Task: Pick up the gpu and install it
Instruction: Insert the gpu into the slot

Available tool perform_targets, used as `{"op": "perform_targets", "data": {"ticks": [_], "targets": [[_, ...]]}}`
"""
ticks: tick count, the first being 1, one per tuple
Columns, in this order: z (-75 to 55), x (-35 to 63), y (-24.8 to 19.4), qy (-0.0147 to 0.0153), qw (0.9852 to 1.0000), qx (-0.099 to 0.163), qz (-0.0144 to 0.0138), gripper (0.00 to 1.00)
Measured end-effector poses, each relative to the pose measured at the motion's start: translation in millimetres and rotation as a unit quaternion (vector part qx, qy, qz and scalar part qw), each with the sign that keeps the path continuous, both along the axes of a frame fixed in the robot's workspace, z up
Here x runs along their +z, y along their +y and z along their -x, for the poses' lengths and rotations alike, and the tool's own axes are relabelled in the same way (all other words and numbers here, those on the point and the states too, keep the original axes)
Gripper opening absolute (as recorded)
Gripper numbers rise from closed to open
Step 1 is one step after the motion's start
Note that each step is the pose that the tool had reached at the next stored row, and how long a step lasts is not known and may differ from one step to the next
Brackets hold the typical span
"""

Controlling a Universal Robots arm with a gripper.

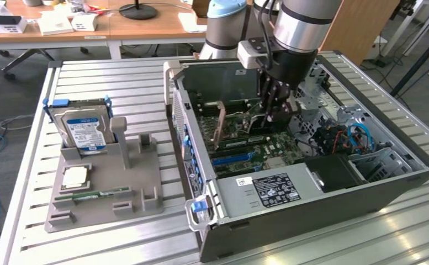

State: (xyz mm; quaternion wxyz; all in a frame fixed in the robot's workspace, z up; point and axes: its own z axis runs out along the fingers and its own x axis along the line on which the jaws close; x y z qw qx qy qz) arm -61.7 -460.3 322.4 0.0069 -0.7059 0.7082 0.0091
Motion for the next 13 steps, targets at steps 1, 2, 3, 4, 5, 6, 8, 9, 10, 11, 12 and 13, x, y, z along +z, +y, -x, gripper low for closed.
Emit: {"op": "perform_targets", "data": {"ticks": [1, 2, 3, 4, 5, 6, 8, 9, 10, 11, 12, 13], "targets": [[0.0, -1.1, 0.0, 0.0000, 1.0000, 0.000, 0.0000, 0.26], [0.0, -2.1, 0.0, 0.0000, 1.0000, 0.000, 0.0000, 0.26], [0.0, -3.3, 0.0, 0.0000, 1.0000, 0.000, 0.0000, 0.26], [0.0, -4.3, 0.0, 0.0000, 1.0000, 0.000, 0.0001, 0.26], [0.0, -5.4, 0.0, 0.0000, 1.0000, 0.000, 0.0000, 0.26], [0.0, -6.5, 0.0, 0.0000, 1.0000, 0.000, 0.0000, 0.26], [0.0, -8.7, 0.0, 0.0000, 1.0000, 0.000, 0.0000, 0.26], [0.0, -9.7, 0.0, 0.0000, 1.0000, 0.000, 0.0000, 0.26], [0.0, -10.6, 0.0, 0.0000, 1.0000, 0.000, 0.0000, 0.26], [0.0, -11.2, 0.0, 0.0000, 1.0000, 0.000, 0.0000, 0.26], [0.0, -11.8, 0.0, 0.0000, 1.0000, 0.000, 0.0000, 0.26], [0.0, -12.7, 0.0, 0.0000, 1.0000, 0.000, 0.0000, 0.26]]}}
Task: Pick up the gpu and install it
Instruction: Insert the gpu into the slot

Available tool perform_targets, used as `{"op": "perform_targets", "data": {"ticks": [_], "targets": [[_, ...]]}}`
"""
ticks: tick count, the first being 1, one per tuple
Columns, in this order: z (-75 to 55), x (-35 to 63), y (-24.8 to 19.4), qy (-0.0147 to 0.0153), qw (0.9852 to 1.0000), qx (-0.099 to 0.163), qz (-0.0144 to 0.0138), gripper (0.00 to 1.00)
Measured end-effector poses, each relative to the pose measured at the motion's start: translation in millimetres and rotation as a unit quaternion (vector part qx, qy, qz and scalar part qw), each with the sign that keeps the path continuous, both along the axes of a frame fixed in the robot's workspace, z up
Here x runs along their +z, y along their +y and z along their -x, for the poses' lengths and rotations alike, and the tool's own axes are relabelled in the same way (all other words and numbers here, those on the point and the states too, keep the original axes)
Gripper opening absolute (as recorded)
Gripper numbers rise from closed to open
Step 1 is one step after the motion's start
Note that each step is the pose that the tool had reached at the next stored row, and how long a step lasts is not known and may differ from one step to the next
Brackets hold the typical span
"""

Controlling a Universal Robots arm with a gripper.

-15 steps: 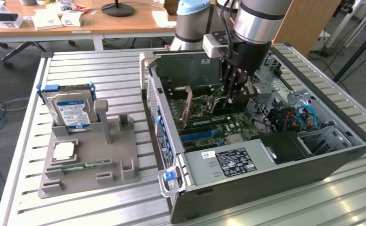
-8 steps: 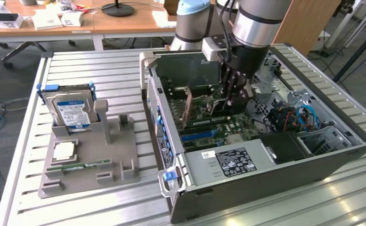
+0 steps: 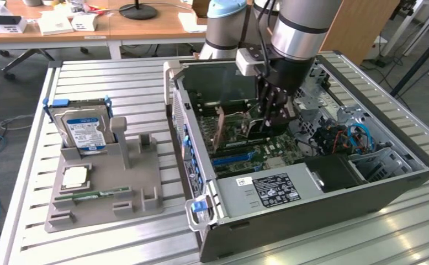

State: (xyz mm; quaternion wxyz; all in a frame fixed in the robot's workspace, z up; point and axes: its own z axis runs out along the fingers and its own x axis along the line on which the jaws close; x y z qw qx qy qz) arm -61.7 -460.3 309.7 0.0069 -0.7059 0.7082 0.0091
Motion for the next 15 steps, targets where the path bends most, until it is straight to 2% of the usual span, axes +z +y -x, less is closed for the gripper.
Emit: {"op": "perform_targets", "data": {"ticks": [15], "targets": [[0.0, -14.1, 0.0, 0.0000, 1.0000, 0.000, 0.0000, 0.26]]}}
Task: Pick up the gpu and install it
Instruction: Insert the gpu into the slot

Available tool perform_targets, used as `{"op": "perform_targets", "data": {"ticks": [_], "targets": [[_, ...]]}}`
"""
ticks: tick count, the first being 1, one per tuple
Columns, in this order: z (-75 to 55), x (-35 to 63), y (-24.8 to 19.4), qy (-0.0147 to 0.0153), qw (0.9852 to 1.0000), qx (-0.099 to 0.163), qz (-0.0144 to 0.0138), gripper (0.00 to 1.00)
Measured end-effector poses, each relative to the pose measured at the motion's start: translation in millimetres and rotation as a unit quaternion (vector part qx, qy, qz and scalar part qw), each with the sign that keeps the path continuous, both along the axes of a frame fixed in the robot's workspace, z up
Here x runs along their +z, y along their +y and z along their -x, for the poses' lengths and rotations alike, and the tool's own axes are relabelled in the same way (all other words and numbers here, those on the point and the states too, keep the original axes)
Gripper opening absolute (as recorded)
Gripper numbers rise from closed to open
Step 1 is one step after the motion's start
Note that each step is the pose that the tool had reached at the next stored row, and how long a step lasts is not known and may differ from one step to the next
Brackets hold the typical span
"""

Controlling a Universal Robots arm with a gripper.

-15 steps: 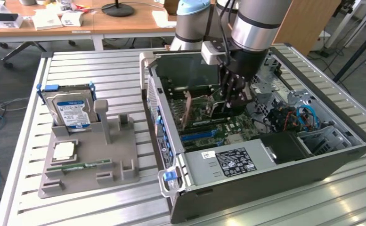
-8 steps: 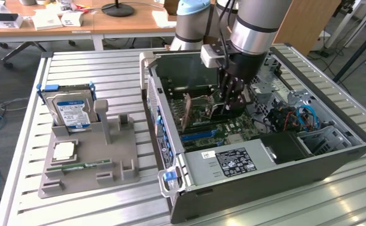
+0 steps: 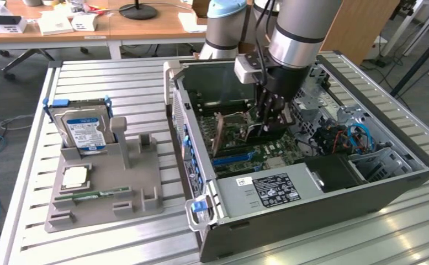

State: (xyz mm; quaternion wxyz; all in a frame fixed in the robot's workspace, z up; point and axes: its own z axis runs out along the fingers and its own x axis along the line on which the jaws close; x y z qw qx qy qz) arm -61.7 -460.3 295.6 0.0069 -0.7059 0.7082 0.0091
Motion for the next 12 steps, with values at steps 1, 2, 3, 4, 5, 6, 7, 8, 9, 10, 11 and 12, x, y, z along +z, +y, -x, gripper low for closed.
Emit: {"op": "perform_targets", "data": {"ticks": [1, 2, 3, 4, 5, 6, 7, 8, 9, 10, 11, 12], "targets": [[0.0, -0.9, 0.0, 0.0000, 1.0000, 0.000, 0.0000, 0.26], [0.0, -1.9, 0.0, 0.0000, 1.0000, 0.000, 0.0001, 0.26], [0.0, -2.8, 0.0, 0.0000, 1.0000, 0.000, 0.0001, 0.26], [0.0, -3.6, 0.0, 0.0000, 1.0000, 0.000, 0.0000, 0.26], [0.0, -4.4, 0.0, 0.0000, 1.0000, 0.000, 0.0000, 0.26], [0.0, -5.1, 0.0, 0.0000, 1.0000, 0.000, 0.0000, 0.26], [0.0, -5.6, 0.0, 0.0000, 1.0000, 0.000, 0.0001, 0.26], [0.0, -6.2, 0.0, 0.0000, 1.0000, 0.000, 0.0001, 0.26], [0.0, -6.9, 0.0, 0.0000, 1.0000, 0.000, 0.0000, 0.26], [0.0, -7.6, 0.0, 0.0000, 1.0000, 0.000, 0.0001, 0.26], [0.0, -8.3, 0.0, 0.0000, 1.0000, 0.000, 0.0001, 0.26], [0.0, -9.1, 0.0, 0.0000, 1.0000, 0.000, 0.0001, 0.26]]}}
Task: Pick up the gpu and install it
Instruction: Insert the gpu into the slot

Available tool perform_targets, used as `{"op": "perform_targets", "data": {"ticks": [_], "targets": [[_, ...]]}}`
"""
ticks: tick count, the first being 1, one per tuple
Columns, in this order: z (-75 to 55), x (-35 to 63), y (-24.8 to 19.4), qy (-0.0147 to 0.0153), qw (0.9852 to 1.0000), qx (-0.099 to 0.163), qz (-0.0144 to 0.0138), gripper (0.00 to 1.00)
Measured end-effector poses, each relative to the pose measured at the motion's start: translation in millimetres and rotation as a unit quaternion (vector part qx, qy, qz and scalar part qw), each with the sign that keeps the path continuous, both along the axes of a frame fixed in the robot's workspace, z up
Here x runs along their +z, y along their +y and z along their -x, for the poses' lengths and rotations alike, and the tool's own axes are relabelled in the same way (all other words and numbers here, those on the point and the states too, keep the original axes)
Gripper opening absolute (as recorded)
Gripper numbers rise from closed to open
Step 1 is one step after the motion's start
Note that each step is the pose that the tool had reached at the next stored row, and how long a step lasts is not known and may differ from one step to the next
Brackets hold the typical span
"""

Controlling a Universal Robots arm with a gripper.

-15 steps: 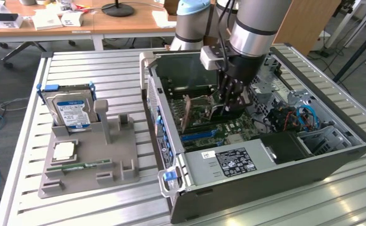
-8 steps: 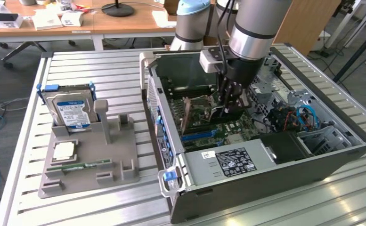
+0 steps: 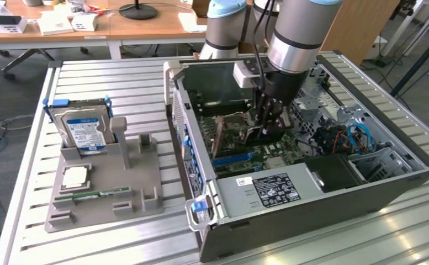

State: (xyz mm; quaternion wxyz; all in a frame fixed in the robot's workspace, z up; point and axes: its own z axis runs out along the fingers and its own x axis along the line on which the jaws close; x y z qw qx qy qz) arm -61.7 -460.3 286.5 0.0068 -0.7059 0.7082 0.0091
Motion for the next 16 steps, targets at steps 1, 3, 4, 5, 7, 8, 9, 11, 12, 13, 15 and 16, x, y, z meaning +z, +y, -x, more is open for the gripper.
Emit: {"op": "perform_targets", "data": {"ticks": [1, 3, 4, 5, 7, 8, 9, 11, 12, 13, 15, 16], "targets": [[0.0, -0.8, 0.0, 0.0000, 1.0000, 0.000, -0.0001, 0.26], [0.0, -1.9, 0.0, 0.0000, 1.0000, 0.000, 0.0000, 0.26], [0.0, -1.9, 0.0, 0.0000, 1.0000, 0.000, 0.0001, 0.26], [0.0, -1.9, 0.0, 0.0000, 1.0000, 0.000, 0.0001, 0.26], [0.0, -2.1, 0.0, 0.0000, 1.0000, 0.000, 0.0000, 0.26], [0.6, -2.2, 0.0, 0.0000, 1.0000, 0.000, 0.0000, 0.26], [1.6, -2.5, 0.0, -0.0001, 1.0000, 0.000, -0.0001, 0.26], [4.1, -2.8, 0.1, -0.0001, 1.0000, 0.000, -0.0001, 0.26], [5.1, -2.9, 0.1, -0.0001, 1.0000, 0.000, -0.0001, 0.26], [6.1, -3.0, 0.1, 0.0000, 1.0000, 0.000, 0.0000, 0.26], [7.6, -3.3, 0.1, 0.0000, 1.0000, 0.000, 0.0000, 0.26], [8.4, -3.5, 0.1, 0.0000, 1.0000, 0.000, -0.0001, 0.26]]}}
